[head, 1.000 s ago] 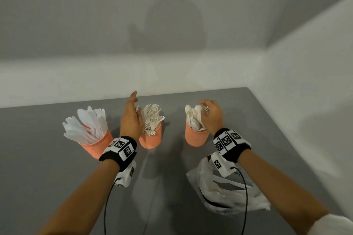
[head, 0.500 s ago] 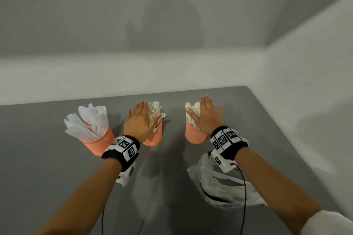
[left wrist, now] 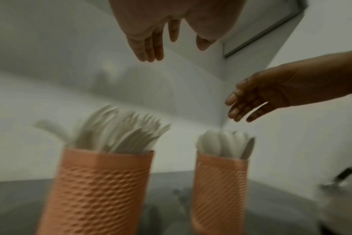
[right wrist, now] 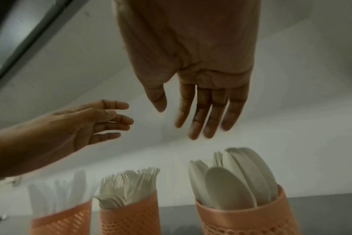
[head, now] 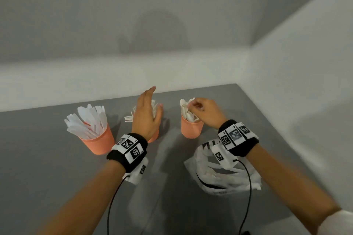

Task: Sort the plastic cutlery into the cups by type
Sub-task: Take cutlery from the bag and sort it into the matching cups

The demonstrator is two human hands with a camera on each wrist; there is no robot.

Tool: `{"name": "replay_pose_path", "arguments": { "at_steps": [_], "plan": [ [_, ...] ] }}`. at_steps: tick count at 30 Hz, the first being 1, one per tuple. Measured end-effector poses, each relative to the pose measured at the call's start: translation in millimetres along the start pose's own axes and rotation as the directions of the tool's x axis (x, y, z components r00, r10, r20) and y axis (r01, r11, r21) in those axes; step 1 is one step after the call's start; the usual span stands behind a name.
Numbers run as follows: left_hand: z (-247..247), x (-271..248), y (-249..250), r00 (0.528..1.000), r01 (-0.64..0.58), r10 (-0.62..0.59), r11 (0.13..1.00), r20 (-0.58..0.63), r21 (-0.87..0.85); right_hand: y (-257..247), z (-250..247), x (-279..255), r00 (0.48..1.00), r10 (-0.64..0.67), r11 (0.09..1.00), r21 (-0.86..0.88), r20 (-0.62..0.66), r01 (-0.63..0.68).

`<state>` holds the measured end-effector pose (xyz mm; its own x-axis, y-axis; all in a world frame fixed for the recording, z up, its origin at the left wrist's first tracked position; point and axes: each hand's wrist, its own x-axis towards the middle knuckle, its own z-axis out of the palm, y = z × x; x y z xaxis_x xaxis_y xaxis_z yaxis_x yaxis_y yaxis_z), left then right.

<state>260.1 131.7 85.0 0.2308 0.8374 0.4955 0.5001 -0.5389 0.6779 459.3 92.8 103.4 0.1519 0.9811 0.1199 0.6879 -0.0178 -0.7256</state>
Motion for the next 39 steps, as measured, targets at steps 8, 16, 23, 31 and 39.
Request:
{"name": "replay_pose_path", "arguments": {
  "at_steps": [8,16,23,31,39],
  "plan": [
    [47,-47,50,0.936,0.108,-0.012,0.961,0.351,-0.253,23,-31,-76,0.754,0.285,0.924,-0.378,0.592,-0.052],
    [100,-95,42,0.61,0.227,-0.319,0.947,0.725,0.226,88,1,-113,0.647,0.503,0.774,-0.632,0.573,-0.042],
    [94,-92,58,0.532,0.239,-0.33,0.942,0.78,0.236,94,21,-120,0.726,0.473,0.661,-0.746,0.499,0.081],
    [84,-78,69,0.592,0.2,-0.312,0.95,0.743,0.24,104,24,-117,0.798,0.405,0.772,-0.635,0.446,-0.038],
    [79,-78,72,0.606,0.256,-0.346,0.937,0.716,0.236,104,30,-116,0.799,0.425,0.775,-0.627,0.425,-0.079]
  ]
}}
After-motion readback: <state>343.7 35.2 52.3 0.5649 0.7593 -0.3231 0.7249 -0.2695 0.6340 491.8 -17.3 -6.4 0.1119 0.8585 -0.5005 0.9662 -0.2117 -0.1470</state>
